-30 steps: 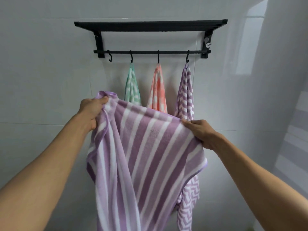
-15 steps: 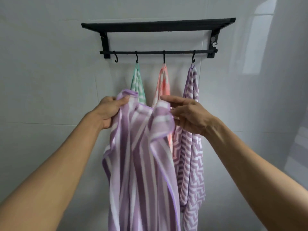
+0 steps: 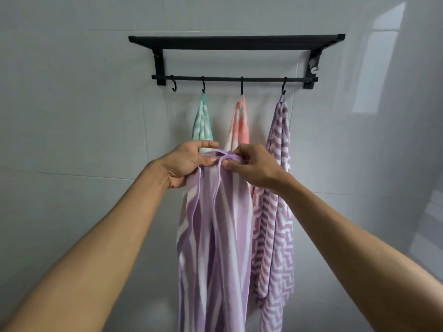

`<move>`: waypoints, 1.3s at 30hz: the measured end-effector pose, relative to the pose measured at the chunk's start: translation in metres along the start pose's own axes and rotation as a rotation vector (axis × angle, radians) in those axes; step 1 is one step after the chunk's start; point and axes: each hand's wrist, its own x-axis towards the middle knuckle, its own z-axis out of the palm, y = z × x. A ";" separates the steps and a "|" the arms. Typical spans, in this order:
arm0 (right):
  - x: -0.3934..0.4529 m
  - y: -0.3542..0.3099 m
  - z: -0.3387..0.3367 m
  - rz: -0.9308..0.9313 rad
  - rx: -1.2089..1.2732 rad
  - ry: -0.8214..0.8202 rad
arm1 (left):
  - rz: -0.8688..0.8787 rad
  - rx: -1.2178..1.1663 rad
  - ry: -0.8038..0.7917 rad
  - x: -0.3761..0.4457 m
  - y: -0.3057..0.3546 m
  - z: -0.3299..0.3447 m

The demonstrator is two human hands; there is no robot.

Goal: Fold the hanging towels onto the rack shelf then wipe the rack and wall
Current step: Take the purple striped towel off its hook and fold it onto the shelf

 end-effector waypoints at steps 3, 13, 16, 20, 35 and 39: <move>-0.001 0.007 0.000 0.020 -0.036 0.134 | -0.048 0.105 0.071 0.000 -0.009 -0.005; -0.006 0.021 -0.023 0.121 0.004 0.303 | -0.076 0.427 0.393 -0.008 -0.052 -0.026; -0.009 0.026 -0.026 0.146 0.020 0.344 | -0.032 0.408 0.424 -0.011 -0.052 -0.020; -0.012 0.030 -0.030 0.154 0.042 0.369 | 0.034 0.237 0.505 -0.011 -0.046 -0.017; -0.018 -0.007 -0.029 -0.059 -0.063 0.215 | 0.010 -0.135 0.655 -0.005 -0.039 -0.005; -0.028 -0.032 -0.025 -0.157 0.066 -0.054 | 0.015 -0.197 0.572 -0.005 -0.036 0.010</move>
